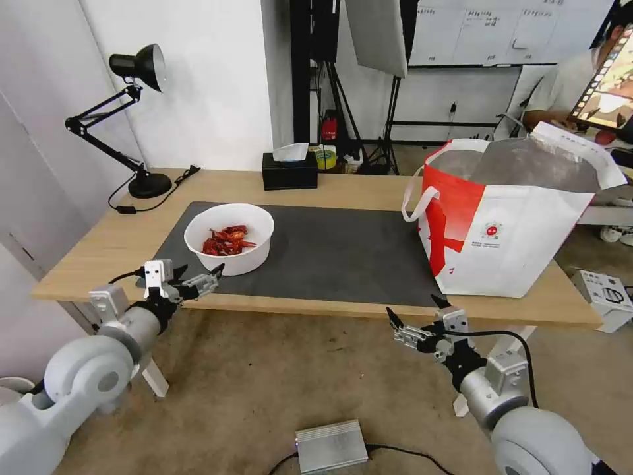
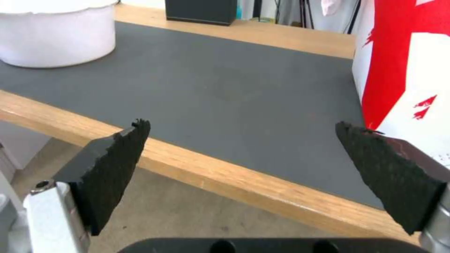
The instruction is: Pick up the trash from the table and place it into the takeout bag.
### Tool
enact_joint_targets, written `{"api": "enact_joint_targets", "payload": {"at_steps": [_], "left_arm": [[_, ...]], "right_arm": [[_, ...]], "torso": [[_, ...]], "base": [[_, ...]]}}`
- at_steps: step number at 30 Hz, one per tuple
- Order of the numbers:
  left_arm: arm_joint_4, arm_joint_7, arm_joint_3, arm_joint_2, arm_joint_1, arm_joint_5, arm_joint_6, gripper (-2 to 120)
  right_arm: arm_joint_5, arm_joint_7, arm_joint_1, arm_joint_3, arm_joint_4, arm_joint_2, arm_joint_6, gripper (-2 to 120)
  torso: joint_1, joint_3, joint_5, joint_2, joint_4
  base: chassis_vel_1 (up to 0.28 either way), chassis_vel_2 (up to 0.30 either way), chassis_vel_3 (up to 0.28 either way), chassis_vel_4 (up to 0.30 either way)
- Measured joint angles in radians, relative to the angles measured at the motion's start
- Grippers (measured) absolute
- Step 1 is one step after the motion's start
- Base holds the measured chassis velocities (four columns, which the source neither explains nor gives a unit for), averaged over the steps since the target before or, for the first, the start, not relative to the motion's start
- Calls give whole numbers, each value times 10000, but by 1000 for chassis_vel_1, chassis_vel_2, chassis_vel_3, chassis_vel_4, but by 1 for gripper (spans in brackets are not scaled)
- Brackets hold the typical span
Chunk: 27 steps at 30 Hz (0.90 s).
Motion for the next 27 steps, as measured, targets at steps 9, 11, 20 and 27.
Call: {"api": "enact_joint_targets", "payload": {"at_steps": [9,11,20,27], "left_arm": [[-78,-799,-5,385,-918,-1244,551,100],[-42,-1037,128,542,-1234,-1578,673,100],[354,-2325,496,880,-2161,-2605,1335,100],[681,-2518,788,936,-2657,-2971,1576,100]], "right_arm": [[1,-3,1,0,0,-1,-1,100],[1,-3,0,0,1,-1,-1,100],[1,-4,0,0,1,0,-1,100],[1,-3,1,0,1,0,-1,100]], "torso": [[0,0,0,0,-1],[0,0,0,0,0],[-1,0,0,0,1],[0,0,0,-1,-1]], "base": [[0,0,0,0],[0,0,0,0],[0,0,0,0],[0,0,0,0]]}}
